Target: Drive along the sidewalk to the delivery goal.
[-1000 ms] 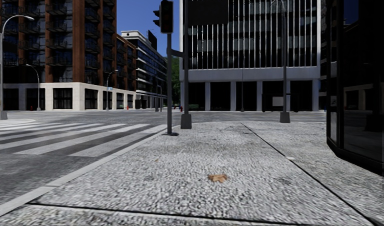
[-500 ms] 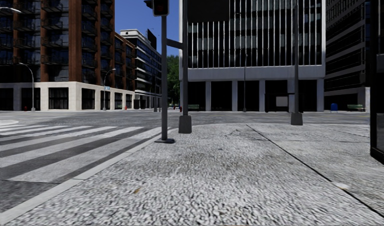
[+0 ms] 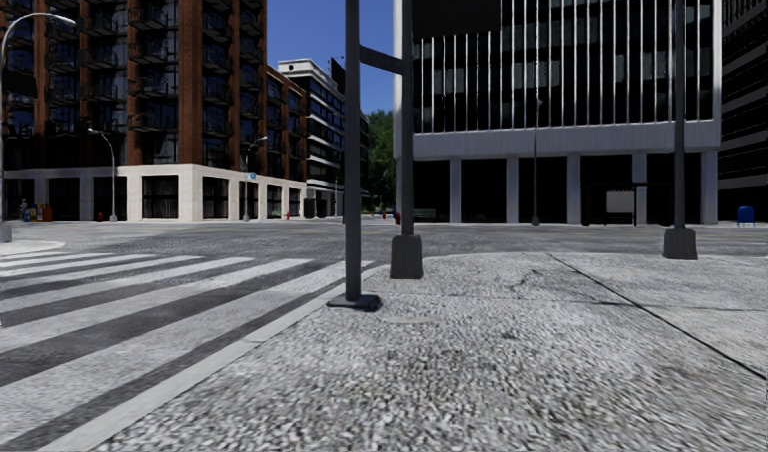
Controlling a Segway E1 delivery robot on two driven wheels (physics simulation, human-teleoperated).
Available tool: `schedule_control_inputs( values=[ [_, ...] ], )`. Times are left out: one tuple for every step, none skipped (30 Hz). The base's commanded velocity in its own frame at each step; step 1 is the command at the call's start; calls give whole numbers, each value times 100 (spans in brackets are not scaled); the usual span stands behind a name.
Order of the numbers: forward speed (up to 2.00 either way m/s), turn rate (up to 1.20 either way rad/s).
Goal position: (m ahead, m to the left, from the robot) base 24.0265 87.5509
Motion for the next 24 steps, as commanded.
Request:
schedule_control_inputs(
  values=[
    [200, 54],
    [200, 55],
    [200, 55],
    [200, 55],
    [200, 55],
    [200, 55],
    [200, 55],
    [200, 55],
    [200, 55],
    [194, 56],
    [188, 56],
    [180, 57],
    [180, 57],
    [171, 57],
    [166, 59],
    [163, 62],
    [162, 62],
    [162, 62],
    [162, 63],
    [162, 65],
    [162, 66],
    [161, 67],
    [161, 67],
    [161, 67]
  ],
)
